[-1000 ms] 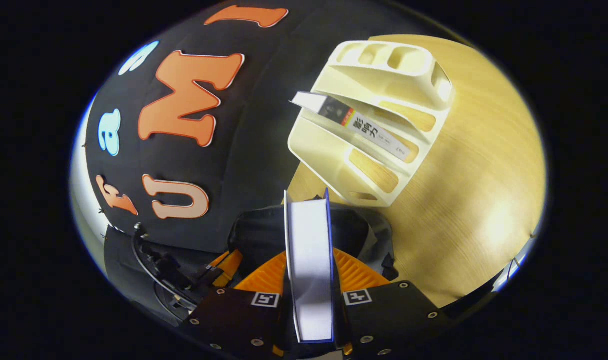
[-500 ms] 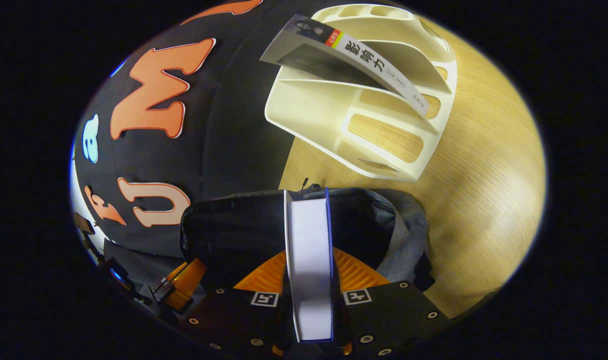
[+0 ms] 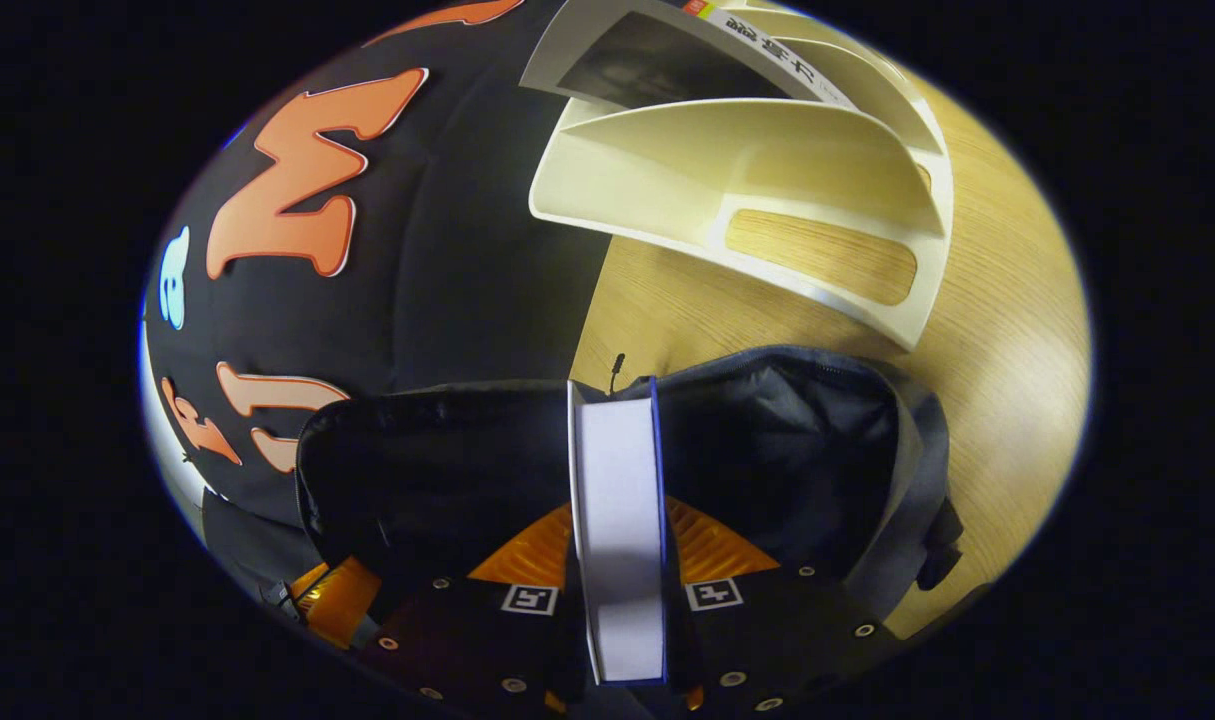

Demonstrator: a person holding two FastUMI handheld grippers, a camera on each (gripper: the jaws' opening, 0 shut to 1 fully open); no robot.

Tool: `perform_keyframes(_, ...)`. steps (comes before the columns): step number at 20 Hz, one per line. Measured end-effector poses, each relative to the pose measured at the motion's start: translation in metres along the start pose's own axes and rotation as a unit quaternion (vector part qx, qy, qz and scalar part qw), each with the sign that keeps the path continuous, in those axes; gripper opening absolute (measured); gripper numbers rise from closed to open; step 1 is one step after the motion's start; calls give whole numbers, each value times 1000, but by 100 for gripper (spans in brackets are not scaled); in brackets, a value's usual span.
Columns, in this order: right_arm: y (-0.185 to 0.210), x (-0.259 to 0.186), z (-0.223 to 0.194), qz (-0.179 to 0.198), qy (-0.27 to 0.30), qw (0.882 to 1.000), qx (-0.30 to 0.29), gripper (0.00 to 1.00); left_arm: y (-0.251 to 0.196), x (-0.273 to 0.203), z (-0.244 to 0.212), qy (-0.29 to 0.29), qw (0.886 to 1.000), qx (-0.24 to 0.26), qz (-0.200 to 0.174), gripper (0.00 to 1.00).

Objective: Open the schoolbag, grab two books from the bookshelf and put them into the schoolbag.

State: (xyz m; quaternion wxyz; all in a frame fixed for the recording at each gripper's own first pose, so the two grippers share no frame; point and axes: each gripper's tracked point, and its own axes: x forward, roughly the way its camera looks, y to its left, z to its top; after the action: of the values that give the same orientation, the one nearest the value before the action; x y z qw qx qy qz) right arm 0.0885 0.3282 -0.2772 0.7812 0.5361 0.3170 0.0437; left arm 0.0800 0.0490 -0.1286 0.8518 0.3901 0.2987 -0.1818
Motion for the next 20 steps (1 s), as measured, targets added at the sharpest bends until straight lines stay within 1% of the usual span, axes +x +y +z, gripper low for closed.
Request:
perform_keyframes(2, -12, 11, -4, -31, 3, 999, -6, 33, 1, 0, -2, 1, 1000, -1, -1, 1)
perform_keyframes(3, -19, 16, -7, -52, 9, 999, -6, 25, 2, 2, -4, 2, 1000, -4, -1, 1)
perform_keyframes(4, -28, 15, -11, -76, 17, 997, -8, 38, 6, -2, -4, 2, 1000, -7, 3, 1)
perform_keyframes(5, -35, 16, -15, -91, 29, 995, -6, 48, 9, 1, -6, 4, 1000, -10, 5, 1)
perform_keyframes(6, -36, 12, -20, -95, 41, 995, -6, 40, 10, 2, -10, 8, 1000, -16, 4, 1)
perform_keyframes(7, -34, 6, -23, -98, 50, 994, -7, 75, 11, 3, -13, 9, 1000, -23, 2, 1)
perform_keyframes(8, -37, -1, -24, -108, 56, 993, -13, 68, 11, 3, -15, 9, 1000, -29, -2, 1)
perform_keyframes(9, -40, -8, -24, -117, 61, 991, -22, 96, 11, 4, -17, 7, 999, -35, -4, 1)
perform_keyframes(11, -43, -22, -19, -129, 67, 988, -42, 98, 12, 4, -21, 8, 999, -40, -5, 0)
perform_keyframes(13, -44, -38, -8, -132, 66, 987, -62, 98, 9, 5, -24, 6, 999, -45, -11, 0)
perform_keyframes(17, -45, -73, 26, -141, 40, 982, -116, 98, 8, 4, -28, 1, 998, -61, -19, 1)
perform_keyframes(20, -53, -107, 48, -153, 36, 976, -154, 98, 9, 2, -32, -4, 998, -61, -23, 0)
